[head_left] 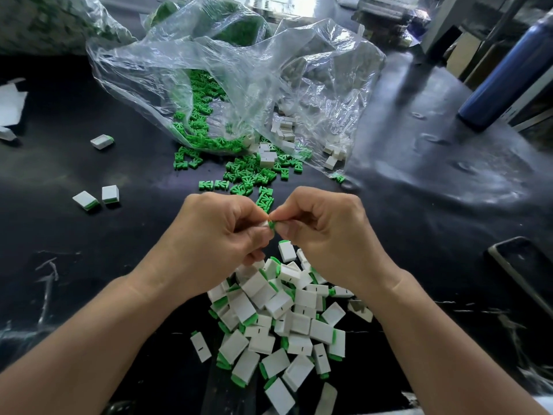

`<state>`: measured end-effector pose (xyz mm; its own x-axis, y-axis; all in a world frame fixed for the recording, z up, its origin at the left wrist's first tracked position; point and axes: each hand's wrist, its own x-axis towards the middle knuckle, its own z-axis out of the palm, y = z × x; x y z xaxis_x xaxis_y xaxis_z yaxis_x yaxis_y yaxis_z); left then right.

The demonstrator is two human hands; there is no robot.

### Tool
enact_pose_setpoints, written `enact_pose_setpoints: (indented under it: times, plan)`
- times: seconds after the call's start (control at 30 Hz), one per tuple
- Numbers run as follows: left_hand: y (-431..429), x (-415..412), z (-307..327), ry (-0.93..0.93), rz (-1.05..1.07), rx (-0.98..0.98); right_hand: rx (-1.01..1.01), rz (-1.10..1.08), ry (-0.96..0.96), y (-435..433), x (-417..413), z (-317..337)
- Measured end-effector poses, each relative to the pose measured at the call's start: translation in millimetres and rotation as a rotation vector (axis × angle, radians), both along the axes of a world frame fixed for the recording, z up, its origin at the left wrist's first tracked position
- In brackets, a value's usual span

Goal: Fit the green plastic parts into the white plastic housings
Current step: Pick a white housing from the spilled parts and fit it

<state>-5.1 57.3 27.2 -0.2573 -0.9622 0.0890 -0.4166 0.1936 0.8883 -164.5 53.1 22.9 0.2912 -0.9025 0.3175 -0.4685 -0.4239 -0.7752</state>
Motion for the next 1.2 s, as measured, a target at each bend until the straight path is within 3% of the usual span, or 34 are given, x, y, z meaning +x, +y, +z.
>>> enact_pose_setpoints:
  times: [0.17,0.3,0.37,0.53,0.7,0.97,1.2]
  plan:
    - [-0.1,0.6,0.7,-0.014,-0.015,-0.027,-0.075,0.004,0.009,1.1,1.7,0.6]
    - [-1.8,-0.4,6.5,0.301,-0.013,0.085,0.051,-0.085,-0.298,2.9,4.8,5.0]
    - [-2.5,-1.2,6.4,0.38,-0.02,0.128,0.061,-0.088,-0.341,3.9,7.5,7.8]
    - [-2.6,-0.3,8.5,0.399,0.022,0.081,0.394,-0.08,-0.512,1.0,0.5,11.7]
    - [0.0,-1.3,9.6,0.424,-0.038,0.015,0.743,0.109,-0.44,0.0,6.7,11.2]
    - [-1.4,-0.8,8.2,0.347,-0.066,-0.049,0.837,0.217,-0.446,4.6,8.6,13.4]
    - [0.4,-3.8,6.3,0.488,-0.142,0.03,0.876,0.197,-0.432,7.5,12.6,9.7]
